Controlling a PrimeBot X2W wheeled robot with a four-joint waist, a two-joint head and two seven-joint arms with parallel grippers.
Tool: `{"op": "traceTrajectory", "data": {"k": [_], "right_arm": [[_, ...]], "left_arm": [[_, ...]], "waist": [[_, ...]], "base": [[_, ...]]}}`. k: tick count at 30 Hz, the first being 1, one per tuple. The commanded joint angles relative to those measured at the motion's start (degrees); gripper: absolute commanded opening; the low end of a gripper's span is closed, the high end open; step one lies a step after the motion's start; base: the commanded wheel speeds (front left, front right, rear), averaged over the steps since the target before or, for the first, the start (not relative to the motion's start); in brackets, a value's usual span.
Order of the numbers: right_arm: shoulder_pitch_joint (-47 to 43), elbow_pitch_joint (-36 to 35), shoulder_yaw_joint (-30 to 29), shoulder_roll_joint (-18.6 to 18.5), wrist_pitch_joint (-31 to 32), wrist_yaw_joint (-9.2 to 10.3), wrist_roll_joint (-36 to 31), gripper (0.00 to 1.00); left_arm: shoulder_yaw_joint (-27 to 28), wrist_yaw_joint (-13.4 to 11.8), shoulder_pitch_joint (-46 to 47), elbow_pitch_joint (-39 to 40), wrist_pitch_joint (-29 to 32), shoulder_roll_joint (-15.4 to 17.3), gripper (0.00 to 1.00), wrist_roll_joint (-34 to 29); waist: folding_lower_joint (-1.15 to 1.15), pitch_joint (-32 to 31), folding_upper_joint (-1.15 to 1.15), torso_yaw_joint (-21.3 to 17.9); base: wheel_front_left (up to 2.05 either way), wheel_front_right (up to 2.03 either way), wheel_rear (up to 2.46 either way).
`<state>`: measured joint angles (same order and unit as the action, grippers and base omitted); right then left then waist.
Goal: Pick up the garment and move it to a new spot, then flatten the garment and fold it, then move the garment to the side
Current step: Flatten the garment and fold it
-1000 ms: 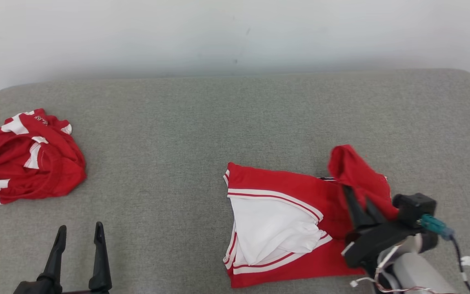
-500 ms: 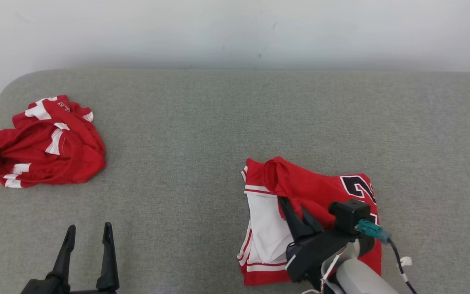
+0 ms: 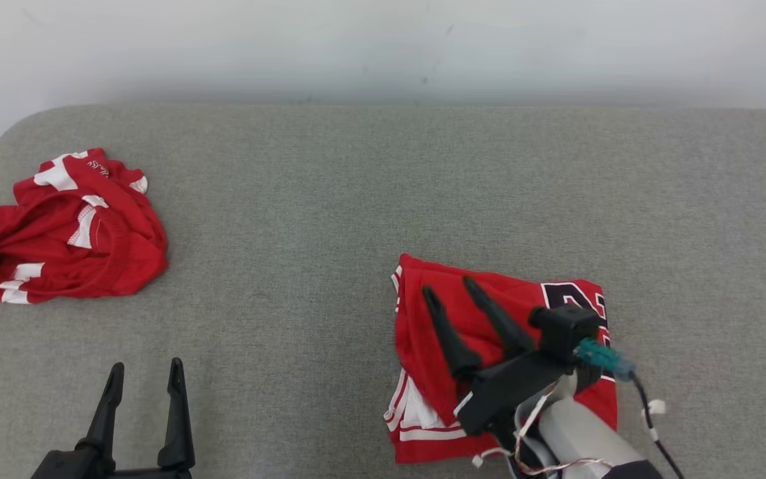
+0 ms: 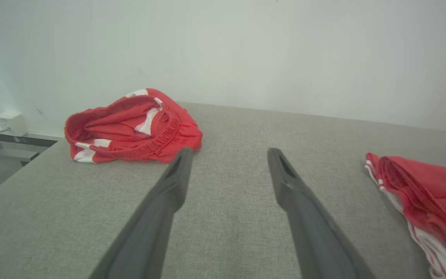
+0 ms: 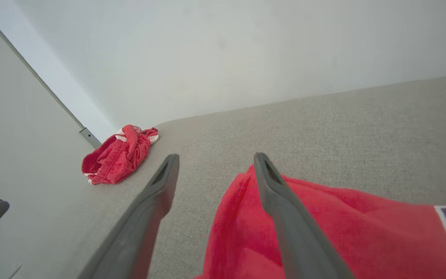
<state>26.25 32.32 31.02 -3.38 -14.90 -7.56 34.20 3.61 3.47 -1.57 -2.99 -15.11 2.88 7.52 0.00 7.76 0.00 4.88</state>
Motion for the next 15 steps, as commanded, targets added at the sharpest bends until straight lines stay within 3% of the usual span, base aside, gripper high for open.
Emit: {"op": "traceTrajectory", "data": {"k": [1, 15], "right_arm": [[0.4, -0.8, -0.6, -0.4, -0.3, 0.16, -0.7, 1.00], [-11.7, -20.8, -19.3, -4.9, -0.2, 0.16, -9.8, 1.00]], "left_arm": [[0.2, -0.2, 0.6, 0.0, 0.0, 0.0, 1.00, 0.2], [-0.1, -0.2, 1.0, 1.3, 0.0, 0.0, 1.00, -0.5]], "waist": [[0.00, -0.3, 0.00, -0.5], [0.00, -1.6, 0.00, -3.3]], "base": [[0.00, 0.00, 0.00], [0.00, 0.00, 0.00]]}}
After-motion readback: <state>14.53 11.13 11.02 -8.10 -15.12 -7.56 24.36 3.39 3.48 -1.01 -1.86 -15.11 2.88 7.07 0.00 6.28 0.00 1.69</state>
